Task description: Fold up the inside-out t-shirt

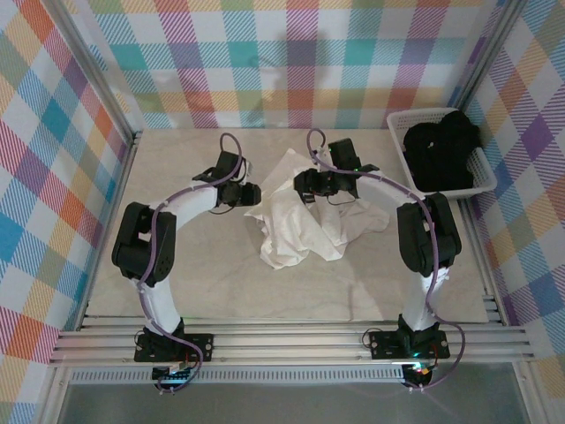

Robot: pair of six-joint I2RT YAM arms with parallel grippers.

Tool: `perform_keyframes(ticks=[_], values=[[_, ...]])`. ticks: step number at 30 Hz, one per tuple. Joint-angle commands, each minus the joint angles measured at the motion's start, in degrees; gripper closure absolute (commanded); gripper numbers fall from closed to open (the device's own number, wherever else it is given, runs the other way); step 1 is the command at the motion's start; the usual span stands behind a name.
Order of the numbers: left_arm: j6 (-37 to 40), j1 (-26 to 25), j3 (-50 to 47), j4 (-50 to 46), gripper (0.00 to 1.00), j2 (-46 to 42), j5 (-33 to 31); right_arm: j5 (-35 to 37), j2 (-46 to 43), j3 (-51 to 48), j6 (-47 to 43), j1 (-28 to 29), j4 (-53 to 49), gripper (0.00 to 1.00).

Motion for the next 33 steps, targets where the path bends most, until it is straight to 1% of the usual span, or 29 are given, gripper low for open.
perform_keyframes(ticks=[1, 3, 6, 8, 9, 10, 11, 13, 14, 16, 17, 19, 22, 28, 33], values=[[-3.6, 0.83, 0.39, -2.8, 0.48, -1.24, -5.98, 1.67, 2.75, 2.67, -3.81, 1.12, -2.22, 0.6], [-5.66, 0.83, -2.48, -1.81, 0.44, -3.6, -4.83, 1.41, 4.29, 3.34, -3.6, 1.36, -2.22, 0.6], [-10.4, 0.82, -9.5, 3.95, 0.39, -7.95, 1.6, -0.57, 6.51, 4.61, -2.86, 1.61, -1.48, 0.6], [-12.99, 0.82, -13.22, 6.23, 0.37, -9.99, 4.44, -0.83, 7.74, 6.12, -2.97, 1.69, -3.11, 0.62], [-14.04, 0.83, -14.85, 6.81, 0.35, -10.91, 5.05, -0.51, 7.78, 6.14, -3.26, 1.68, -3.65, 0.66], [-14.63, 0.83, -16.13, 7.24, 0.34, -11.78, 5.41, 0.03, 7.64, 5.71, -3.39, 1.74, -3.86, 0.71], [-15.03, 0.83, -17.59, 7.84, 0.33, -12.9, 5.64, 0.38, 7.02, 4.93, -3.64, 1.67, -4.03, 0.8], [-15.82, 0.83, -19.83, 9.01, 0.29, -14.45, 6.64, 0.91, 5.23, 3.12, -3.96, 1.67, -4.06, 0.93], [-16.17, 0.83, -20.7, 10.01, 0.28, -14.71, 8.14, 1.41, 3.78, 1.6, -3.99, 1.67, -3.72, 0.97], [-16.84, 0.83, -21.2, 11.81, 0.27, -13.96, 11.2, 2.62, 1.14, -1.32, -4.01, 1.67, -2.26, 1.0], [-16.91, 0.83, -21.25, 13.08, 0.28, -13.1, 13.02, 2.89, -0.03, -2.56, -3.93, 1.67, -1.43, 1.0], [-17.1, 0.83, -20.88, 14.62, 0.31, -11.26, 14.01, 2.73, -1.06, -3.58, -3.77, 1.63, -0.64, 1.0], [-15.7, 0.92, -19.01, 15.47, 0.36, -8.63, 12.2, 2.42, -1.34, -3.78, -3.73, 1.67, -0.92, 1.0], [-13.57, 1.45, -13.98, 15.83, 0.45, -3.48, 12.53, 2.59, -1.0, -3.46, -4.36, 1.68, -1.25, 1.0], [-13.0, 2.38, -10.09, 16.66, 0.56, 0.63, 12.0, 2.26, -0.42, -2.93, -4.51, 1.67, -1.4, 1.0]])
